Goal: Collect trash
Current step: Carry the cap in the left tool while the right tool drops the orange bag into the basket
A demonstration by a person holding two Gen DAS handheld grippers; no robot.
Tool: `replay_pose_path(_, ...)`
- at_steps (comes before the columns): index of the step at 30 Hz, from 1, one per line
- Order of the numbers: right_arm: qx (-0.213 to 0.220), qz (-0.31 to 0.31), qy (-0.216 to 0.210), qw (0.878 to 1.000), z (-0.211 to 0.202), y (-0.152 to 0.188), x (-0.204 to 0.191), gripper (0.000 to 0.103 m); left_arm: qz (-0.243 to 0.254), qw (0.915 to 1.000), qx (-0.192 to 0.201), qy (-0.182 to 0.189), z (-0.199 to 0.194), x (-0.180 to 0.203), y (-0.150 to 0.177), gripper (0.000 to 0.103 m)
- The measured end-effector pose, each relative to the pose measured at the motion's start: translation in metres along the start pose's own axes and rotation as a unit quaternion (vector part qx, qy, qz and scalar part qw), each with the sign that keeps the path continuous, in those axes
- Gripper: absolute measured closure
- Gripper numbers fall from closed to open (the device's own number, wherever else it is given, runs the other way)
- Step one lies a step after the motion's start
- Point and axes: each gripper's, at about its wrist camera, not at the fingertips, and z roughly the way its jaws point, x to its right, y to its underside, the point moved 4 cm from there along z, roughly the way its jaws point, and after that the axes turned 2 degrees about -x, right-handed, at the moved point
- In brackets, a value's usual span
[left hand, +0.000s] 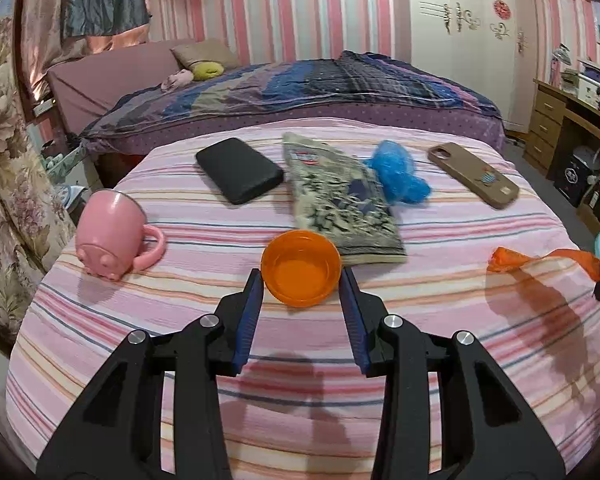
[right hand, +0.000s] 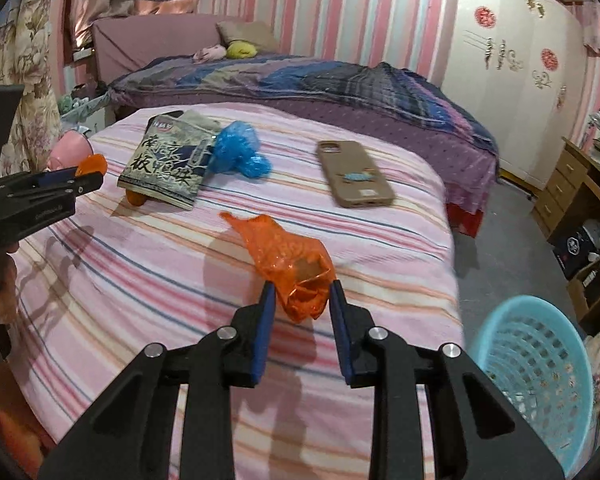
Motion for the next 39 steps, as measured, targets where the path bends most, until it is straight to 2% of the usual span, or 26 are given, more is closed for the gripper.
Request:
replay_pose_path(6,0.013,0.009,0.009,1.0,-0.02,0.012,0.03,0.075,-0.001,0.9999,-0.006,0.01,-0.004,0.022,0.007,0.065)
replay_pose_path(8,0.022,0.013,0.012,1.0,-0.029,0.014,0.043,0.075,0.012,0.9999,0.002,0.002,-0.007,0.032,0.004,0.065)
replay_pose_path(14,0.043,0.027,0.028,0.998,-0.044,0.021,0.074,0.075,0.008,0.9993,0.021,0.029,-0.022,0.069,-0.014,0.065)
replay_pose_path(16,0.05,0.043,0.047,0.997,-0.054,0.027,0.097,0.075,0.019,0.9986,0.03,0.038,-0.028,0.092,-0.02,0.065)
replay_pose_path(17,0.05,0.042,0.047,0.997,-0.055,0.026,0.093,0.075,0.024,0.9982,0.034,0.044,-0.031,0.102,-0.022,0.065)
replay_pose_path(19,0.055,0.06,0.06,0.995,-0.063,0.03,0.112,0.075,0.034,0.9966,0.041,0.063,-0.038,0.126,-0.027,0.065)
replay_pose_path(21,0.057,0.077,0.074,0.993,-0.069,0.036,0.131,0.075,0.042,0.9945,0.043,0.086,-0.044,0.153,-0.029,0.065)
replay_pose_path(25,0.056,0.116,0.102,0.986,-0.08,0.05,0.168,0.075,0.065,0.9908,0.049,0.108,-0.052,0.195,-0.027,0.065)
replay_pose_path(32,0.034,0.168,0.127,0.977,-0.094,0.075,0.222,0.075,0.095,0.9842,0.041,0.143,-0.058,0.26,-0.018,0.065)
replay_pose_path(39,0.021,0.194,0.153,0.969,-0.104,0.096,0.261,0.075,0.104,0.9775,0.026,0.182,-0.058,0.31,-0.013,0.065)
